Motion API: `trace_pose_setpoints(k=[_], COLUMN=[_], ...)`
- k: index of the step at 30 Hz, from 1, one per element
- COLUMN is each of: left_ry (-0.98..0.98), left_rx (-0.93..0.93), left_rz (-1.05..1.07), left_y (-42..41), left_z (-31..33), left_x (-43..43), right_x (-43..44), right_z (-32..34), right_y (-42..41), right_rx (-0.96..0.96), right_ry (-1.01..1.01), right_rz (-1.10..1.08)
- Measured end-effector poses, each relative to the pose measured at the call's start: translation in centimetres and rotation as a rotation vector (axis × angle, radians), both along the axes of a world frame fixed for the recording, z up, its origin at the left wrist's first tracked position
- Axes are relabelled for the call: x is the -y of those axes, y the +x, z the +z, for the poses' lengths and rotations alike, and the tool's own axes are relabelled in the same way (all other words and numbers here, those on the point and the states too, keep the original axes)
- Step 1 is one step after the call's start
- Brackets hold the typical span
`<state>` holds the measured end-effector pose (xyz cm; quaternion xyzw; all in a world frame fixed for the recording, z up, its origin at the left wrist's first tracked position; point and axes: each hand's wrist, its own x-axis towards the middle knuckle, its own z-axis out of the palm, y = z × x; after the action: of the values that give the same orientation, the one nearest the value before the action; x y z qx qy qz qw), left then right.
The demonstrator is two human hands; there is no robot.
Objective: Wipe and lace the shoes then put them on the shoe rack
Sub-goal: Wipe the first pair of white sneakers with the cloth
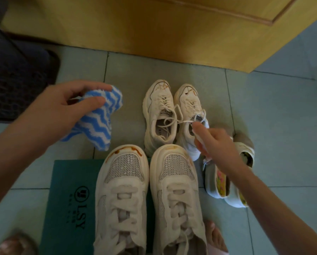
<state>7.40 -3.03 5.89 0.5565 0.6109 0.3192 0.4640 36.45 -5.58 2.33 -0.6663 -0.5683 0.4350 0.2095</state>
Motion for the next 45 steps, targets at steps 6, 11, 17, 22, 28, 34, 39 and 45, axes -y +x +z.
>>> trace_pose_setpoints(k=[6, 11, 17, 22, 28, 34, 39, 45], left_ry=[-0.025, -0.051, -0.056, -0.065, -0.047, -0.032, -0.024, -0.041], left_rx=[0.01, 0.004, 0.019, 0.013, 0.014, 0.023, 0.02, 0.014], left_rz=[0.088, 0.107, 0.082, 0.082, 0.119, 0.19, 0.232, 0.234], left_y=[-1.4, -1.8, -1.2, -1.2, -2.4, -6.3, -9.3, -10.7], left_z=[0.2, 0.2, 0.2, 0.2, 0.7, 1.6, 2.2, 2.4], left_x=[0.6, 0.9, 0.7, 0.8, 0.9, 1.4, 2.1, 2.9], right_x=[-4.9, -5.5, -4.9, -4.8, -5.5, -4.5, -2.1, -1.0], right_z=[1.0, 0.7, 0.0, -0.4, 0.9, 1.4, 0.6, 0.6], right_y=[-7.2, -9.3, -8.3, -7.9, -9.5, -13.8, -18.3, -21.5], right_rx=[0.259, 0.489, 0.519, 0.383, -0.121, -0.315, -0.303, -0.189], right_ry=[-0.021, 0.039, 0.096, 0.114, -0.106, -0.254, -0.191, -0.136], right_rz=[0.515, 0.694, 0.662, 0.502, 0.457, 0.75, 0.954, 1.05])
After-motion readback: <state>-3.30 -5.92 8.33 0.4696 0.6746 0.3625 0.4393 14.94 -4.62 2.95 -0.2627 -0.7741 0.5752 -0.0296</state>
